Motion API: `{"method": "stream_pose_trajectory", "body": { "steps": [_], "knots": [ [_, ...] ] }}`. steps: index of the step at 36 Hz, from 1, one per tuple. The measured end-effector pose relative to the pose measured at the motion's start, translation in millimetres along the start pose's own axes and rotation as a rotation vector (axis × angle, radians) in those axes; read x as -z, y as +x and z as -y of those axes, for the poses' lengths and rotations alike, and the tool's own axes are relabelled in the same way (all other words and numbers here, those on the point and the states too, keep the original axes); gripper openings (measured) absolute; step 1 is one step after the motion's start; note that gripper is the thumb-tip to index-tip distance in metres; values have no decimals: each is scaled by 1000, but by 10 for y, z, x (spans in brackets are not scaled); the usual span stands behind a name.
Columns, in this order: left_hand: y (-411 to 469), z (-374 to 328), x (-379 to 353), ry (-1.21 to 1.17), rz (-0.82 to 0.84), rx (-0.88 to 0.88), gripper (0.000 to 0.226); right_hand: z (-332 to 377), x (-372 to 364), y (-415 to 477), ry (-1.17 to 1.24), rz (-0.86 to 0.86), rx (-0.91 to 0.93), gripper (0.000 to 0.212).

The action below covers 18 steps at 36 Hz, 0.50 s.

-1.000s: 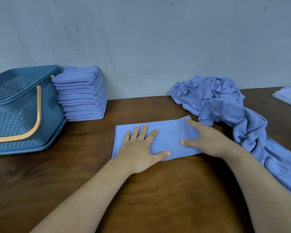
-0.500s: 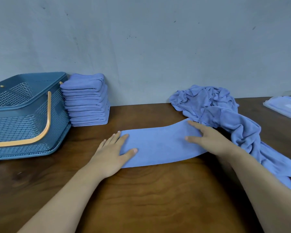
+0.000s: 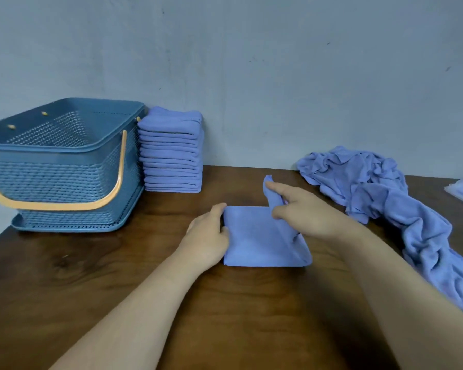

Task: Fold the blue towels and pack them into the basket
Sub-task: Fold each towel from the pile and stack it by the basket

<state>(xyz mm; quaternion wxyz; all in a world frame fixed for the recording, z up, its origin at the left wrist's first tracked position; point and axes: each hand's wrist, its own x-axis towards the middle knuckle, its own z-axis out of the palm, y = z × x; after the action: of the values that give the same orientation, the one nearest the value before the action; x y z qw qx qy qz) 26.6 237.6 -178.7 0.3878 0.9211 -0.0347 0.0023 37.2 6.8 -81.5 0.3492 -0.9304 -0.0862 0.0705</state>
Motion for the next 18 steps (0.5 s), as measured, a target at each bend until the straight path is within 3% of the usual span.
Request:
{"method": "stream_pose_trajectory", "body": {
  "steps": [4,7,11,18],
  "knots": [
    [22,11,-2,8,-3,-6,64,70,-248,59,-11,60,-17,69],
    [26,9,-3,17,-5,-1,63,33,-426,131,21,38,-14,53],
    [30,4,5,11,-2,11,64,-15,-607,193,65,95,-90,74],
    [25,-29,12,14,1,17,65,-50,-647,240,85,109,-117,78]
  ]
}}
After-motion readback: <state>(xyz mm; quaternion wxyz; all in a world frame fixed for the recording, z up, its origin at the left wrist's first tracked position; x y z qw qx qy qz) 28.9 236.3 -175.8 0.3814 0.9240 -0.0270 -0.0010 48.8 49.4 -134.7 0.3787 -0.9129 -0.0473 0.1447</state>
